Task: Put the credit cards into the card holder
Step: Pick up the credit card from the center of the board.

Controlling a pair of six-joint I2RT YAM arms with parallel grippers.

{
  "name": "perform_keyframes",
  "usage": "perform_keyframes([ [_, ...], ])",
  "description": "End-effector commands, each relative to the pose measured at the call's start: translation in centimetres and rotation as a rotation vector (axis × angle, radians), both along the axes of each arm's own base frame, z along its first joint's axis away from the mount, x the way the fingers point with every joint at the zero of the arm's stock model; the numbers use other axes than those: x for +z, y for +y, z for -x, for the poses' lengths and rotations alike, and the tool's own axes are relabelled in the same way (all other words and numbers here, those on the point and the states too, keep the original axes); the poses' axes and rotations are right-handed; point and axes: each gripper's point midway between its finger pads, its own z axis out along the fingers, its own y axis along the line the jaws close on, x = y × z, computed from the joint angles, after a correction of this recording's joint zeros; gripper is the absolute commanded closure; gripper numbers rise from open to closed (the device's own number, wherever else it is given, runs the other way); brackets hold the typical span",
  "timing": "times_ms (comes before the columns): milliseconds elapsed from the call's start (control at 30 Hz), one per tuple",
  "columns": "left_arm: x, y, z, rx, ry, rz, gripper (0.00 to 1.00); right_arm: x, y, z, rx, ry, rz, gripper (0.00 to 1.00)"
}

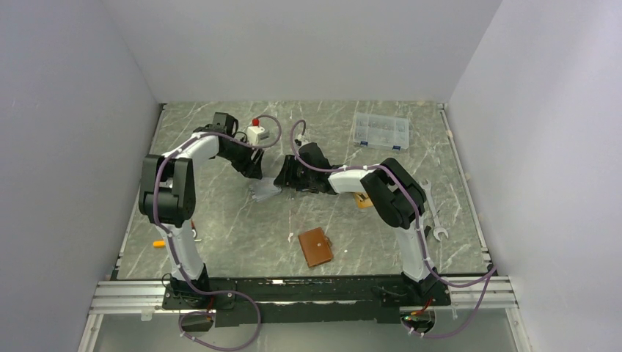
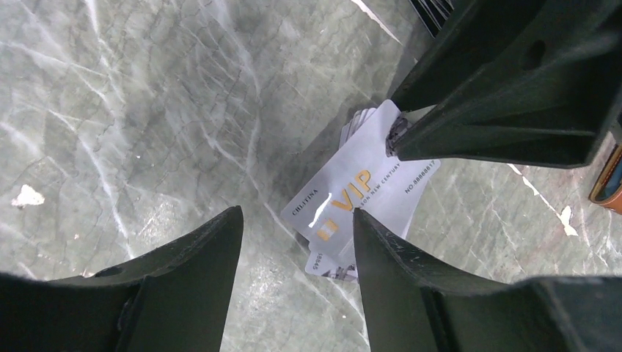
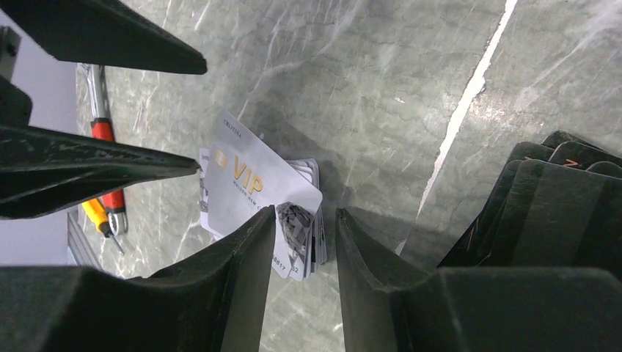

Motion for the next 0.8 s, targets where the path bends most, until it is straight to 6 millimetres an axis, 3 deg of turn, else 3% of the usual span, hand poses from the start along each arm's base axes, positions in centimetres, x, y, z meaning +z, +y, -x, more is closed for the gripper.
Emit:
perform_keyframes([
  [0, 0.0, -0.5, -0.5, -0.035, 0.029, 0.01, 0.37, -2.7, -1.9, 0.4, -0.049, 0.045, 0.088, 0.62],
  [433, -1.1, -0.8, -0.4, -0.018, 0.119, 0.017, 0.33, -3.3, -2.2, 0.6, -0.048, 0.048, 0.105, 0.69],
  [767, -1.4, -1.0, 0.1, -0.011, 0.187, 0.071, 0.48, -3.8, -2.4, 0.8, -0.049, 0.053, 0.113, 0.78],
])
